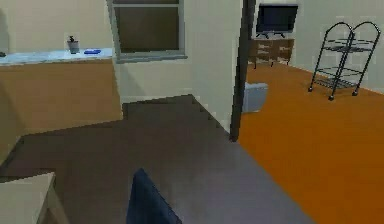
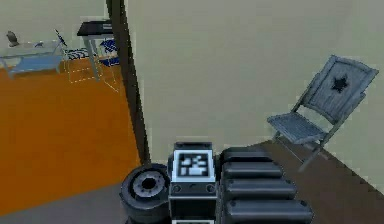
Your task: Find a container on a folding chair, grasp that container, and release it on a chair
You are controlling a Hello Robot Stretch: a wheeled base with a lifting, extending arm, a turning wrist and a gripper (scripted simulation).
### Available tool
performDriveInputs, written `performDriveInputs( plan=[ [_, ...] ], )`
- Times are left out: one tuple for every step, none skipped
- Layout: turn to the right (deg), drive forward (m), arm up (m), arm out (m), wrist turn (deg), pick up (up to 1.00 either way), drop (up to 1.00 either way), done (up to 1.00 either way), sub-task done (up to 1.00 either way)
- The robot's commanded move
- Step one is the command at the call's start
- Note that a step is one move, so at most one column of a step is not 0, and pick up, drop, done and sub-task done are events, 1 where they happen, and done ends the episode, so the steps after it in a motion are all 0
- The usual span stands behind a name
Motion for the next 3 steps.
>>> performDriveInputs(
  plan=[
    [-45.0,0.0,0.0,0.0,0.0,0.0,0.0,0.0,0.0],
    [-45.0,0.0,0.0,0.0,0.0,0.0,0.0,0.0,0.0],
    [-3.0,0.0,0.0,0.0,0.0,0.0,0.0,0.0,0.0]
  ],
)
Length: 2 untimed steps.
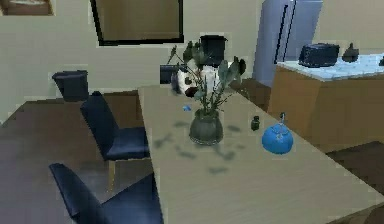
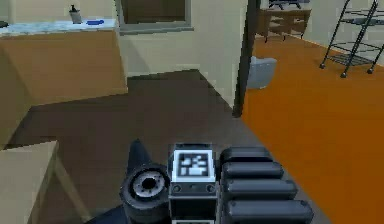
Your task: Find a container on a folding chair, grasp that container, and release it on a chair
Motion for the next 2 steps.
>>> performDriveInputs(
  plan=[
    [-45.0,0.0,0.0,0.0,0.0,0.0,0.0,0.0,0.0],
    [-9.0,0.0,0.0,0.0,0.0,0.0,0.0,0.0,0.0]
  ],
)
